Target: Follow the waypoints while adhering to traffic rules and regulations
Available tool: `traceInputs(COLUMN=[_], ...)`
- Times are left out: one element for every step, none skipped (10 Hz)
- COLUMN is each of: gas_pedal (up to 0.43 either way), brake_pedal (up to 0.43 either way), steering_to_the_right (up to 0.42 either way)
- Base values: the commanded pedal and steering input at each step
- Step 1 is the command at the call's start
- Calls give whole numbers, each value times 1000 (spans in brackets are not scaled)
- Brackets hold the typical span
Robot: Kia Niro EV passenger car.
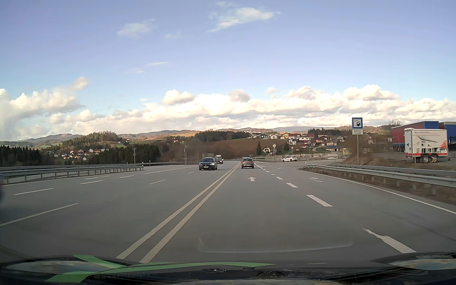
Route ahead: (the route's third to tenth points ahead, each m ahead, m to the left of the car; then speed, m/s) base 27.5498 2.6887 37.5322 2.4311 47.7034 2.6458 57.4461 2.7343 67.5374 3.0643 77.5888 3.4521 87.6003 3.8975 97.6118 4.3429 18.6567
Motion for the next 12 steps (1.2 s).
traceInputs(gas_pedal=[39, 39, 39, 39, 39, 39, 39, 39, 39, 39, 39, 39], brake_pedal=[0, 0, 0, 0, 0, 0, 0, 0, 0, 0, 0, 0], steering_to_the_right=[-1, -1, -1, -1, -1, -1, -2, -3, -4, -4, -4, -5])
